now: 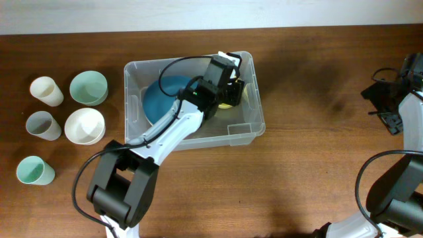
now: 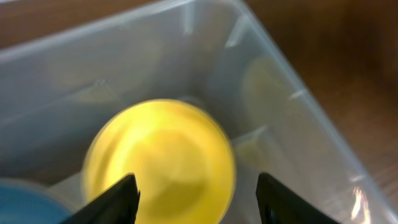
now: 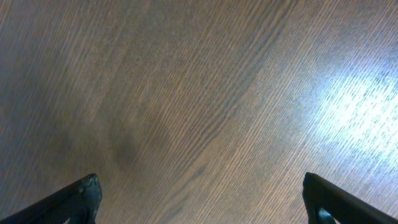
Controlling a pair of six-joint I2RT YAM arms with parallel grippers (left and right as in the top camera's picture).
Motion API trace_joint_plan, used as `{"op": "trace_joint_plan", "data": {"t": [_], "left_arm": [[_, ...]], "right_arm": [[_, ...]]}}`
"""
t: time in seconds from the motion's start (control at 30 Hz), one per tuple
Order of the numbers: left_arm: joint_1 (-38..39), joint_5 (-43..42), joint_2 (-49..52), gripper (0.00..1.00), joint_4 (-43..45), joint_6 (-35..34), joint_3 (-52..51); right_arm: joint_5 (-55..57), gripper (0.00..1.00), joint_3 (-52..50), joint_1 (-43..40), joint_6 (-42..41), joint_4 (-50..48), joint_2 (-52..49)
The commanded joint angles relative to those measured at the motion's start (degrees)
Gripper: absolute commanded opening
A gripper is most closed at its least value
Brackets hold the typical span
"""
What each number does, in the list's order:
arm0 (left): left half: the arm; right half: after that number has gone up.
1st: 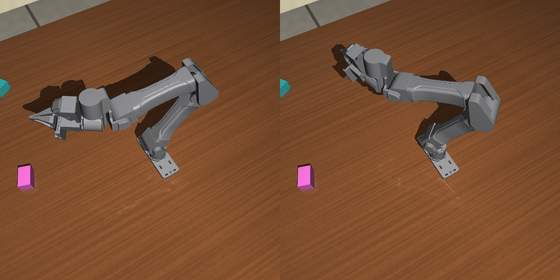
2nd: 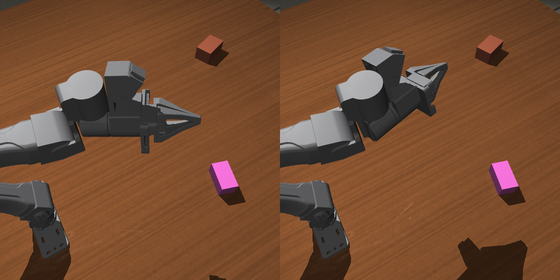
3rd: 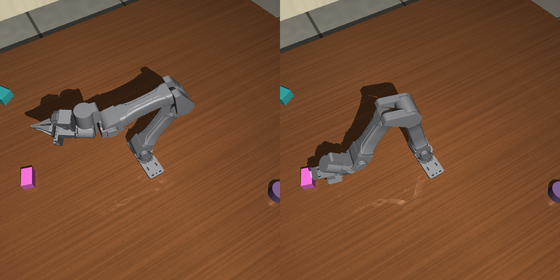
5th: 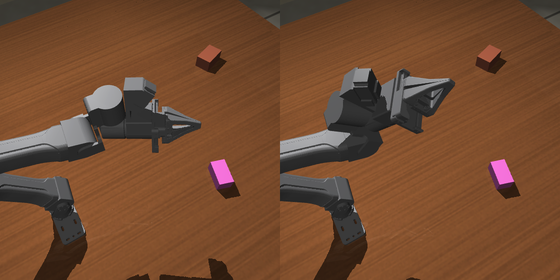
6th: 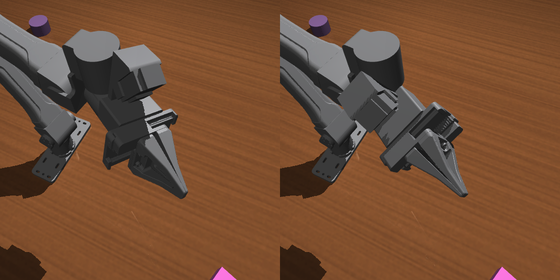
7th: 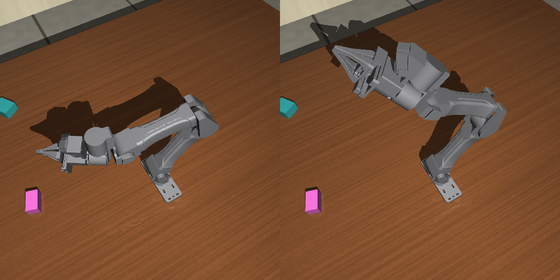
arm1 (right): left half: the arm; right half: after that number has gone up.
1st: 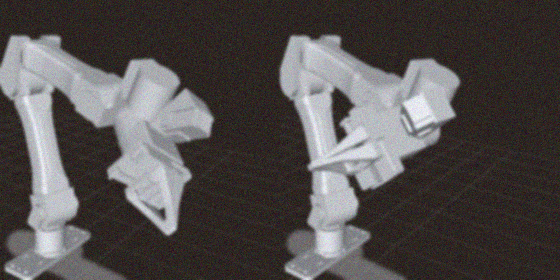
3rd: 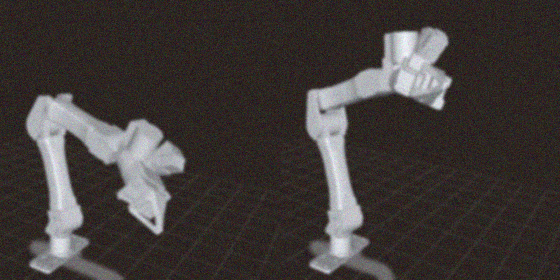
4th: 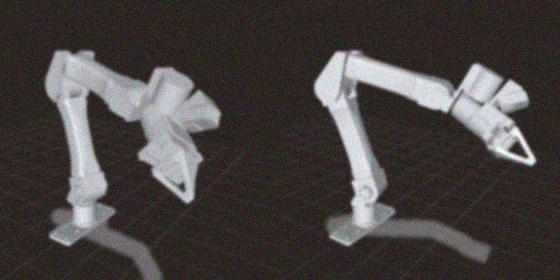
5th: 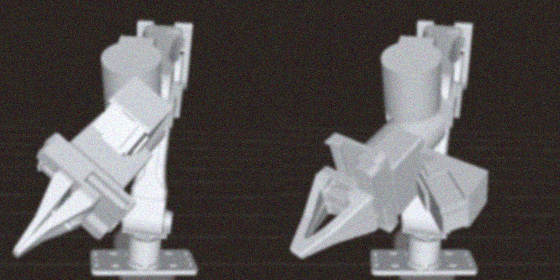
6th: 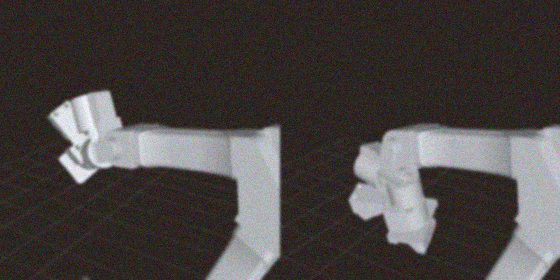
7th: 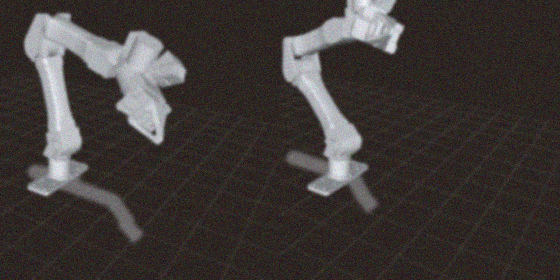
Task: Pack container
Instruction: 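Carry the yellow bowl into the bin's right side and release it, then move the left gripper back to the white bowl and grasp its rim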
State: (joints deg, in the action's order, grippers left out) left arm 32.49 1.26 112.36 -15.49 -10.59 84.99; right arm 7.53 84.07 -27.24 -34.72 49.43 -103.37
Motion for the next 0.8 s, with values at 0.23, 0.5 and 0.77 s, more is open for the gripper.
{"op": "trace_joint_plan", "data": {"t": [0.23, 0.5, 0.77], "left_arm": [[-16.9, 15.5, -16.8, 0.99, -25.7, 0.1, 8.4], [-33.4, 10.5, -16.7, 0.99, -41.8, -3.5, 6.3], [-42.5, 10.0, -15.3, 0.99, -41.1, -6.7, -2.1]], "right_arm": [[0.9, 0.99, -0.4, -0.2, -0.5, 0.0, -0.2], [0.9, 0.99, -0.4, -0.2, -0.5, 0.0, -0.2], [0.9, 0.99, -0.4, -0.2, -0.5, 0.0, -0.2]]}}
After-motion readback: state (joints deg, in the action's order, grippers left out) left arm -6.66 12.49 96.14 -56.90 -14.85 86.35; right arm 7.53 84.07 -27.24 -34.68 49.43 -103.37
